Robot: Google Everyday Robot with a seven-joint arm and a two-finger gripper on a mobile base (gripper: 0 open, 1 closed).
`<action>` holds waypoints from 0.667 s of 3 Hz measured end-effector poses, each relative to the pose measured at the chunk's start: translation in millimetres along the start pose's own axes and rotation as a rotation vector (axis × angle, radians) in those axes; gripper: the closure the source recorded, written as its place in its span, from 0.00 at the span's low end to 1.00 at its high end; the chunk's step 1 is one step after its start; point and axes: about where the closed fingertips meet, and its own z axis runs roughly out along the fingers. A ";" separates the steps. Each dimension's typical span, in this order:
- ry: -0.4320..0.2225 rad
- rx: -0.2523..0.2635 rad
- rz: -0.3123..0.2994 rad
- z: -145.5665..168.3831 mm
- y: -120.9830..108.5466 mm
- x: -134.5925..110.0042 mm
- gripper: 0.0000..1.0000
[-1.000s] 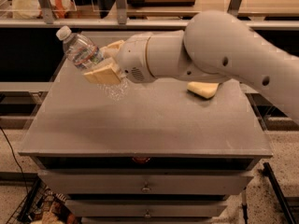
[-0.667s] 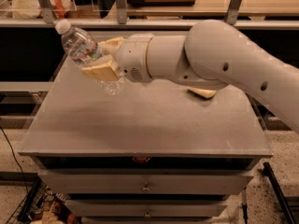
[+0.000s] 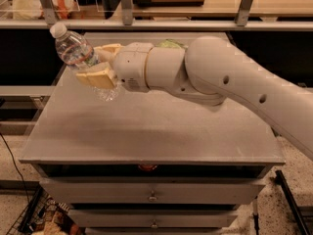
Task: Place water bottle upright
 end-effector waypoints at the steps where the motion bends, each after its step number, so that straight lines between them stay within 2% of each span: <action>1: -0.028 -0.019 0.024 9.6 4.1 8.1 1.00; 2: -0.066 -0.048 0.066 18.2 6.1 16.4 1.00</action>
Offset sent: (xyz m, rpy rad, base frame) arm 0.0119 0.0187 -0.0344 0.1388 0.0960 0.0893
